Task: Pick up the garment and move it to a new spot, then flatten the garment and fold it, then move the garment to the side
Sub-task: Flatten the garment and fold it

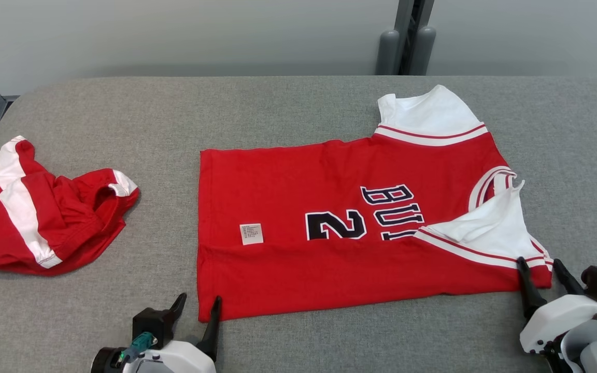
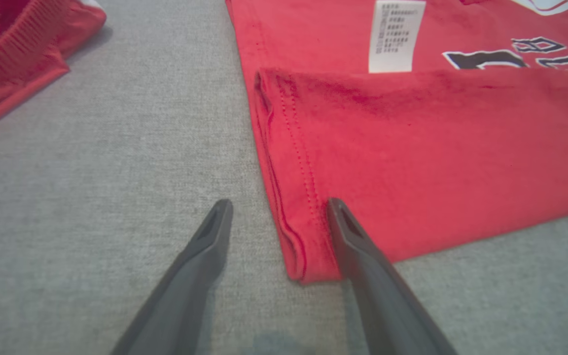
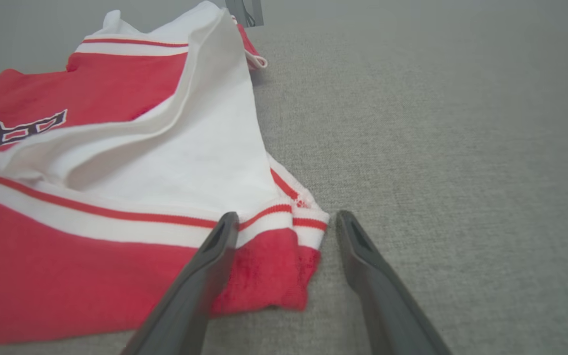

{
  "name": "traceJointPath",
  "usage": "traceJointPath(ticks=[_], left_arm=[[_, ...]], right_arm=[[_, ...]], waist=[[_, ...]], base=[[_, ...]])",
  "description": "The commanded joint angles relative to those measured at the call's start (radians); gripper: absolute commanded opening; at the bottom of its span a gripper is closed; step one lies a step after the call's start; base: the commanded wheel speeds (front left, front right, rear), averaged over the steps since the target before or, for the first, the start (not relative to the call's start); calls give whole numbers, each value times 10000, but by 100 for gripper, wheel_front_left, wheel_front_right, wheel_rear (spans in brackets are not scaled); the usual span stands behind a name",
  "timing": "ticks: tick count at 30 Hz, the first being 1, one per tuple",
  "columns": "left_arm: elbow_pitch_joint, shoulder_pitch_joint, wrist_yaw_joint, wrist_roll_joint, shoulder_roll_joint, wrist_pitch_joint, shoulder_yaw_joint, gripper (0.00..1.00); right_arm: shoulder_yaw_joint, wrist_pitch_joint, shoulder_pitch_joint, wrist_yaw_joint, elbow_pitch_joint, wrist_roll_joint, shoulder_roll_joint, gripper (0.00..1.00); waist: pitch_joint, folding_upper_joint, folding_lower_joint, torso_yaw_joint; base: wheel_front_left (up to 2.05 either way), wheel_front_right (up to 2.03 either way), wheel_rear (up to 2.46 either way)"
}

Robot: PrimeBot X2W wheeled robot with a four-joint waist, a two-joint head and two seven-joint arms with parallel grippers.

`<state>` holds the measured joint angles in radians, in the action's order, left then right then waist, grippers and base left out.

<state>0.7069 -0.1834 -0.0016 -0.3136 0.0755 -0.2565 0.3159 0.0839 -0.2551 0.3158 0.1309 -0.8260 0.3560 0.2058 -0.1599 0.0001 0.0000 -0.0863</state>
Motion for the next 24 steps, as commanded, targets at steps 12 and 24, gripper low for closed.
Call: traceJointPath(ticks=[12,24], left_arm=[[490,-197,-459,-256,38,435,301,0],[-156,-12,-159,-291,271,382,314,0]], right_arm=[[901,109,242,-8,-288,1200,257,0],[687,-106,-494,-8,269,2358,194,0]], waist=[[7,-1,0,73],[293,-1,0,374]], base=[[0,0,0],[0,0,0]])
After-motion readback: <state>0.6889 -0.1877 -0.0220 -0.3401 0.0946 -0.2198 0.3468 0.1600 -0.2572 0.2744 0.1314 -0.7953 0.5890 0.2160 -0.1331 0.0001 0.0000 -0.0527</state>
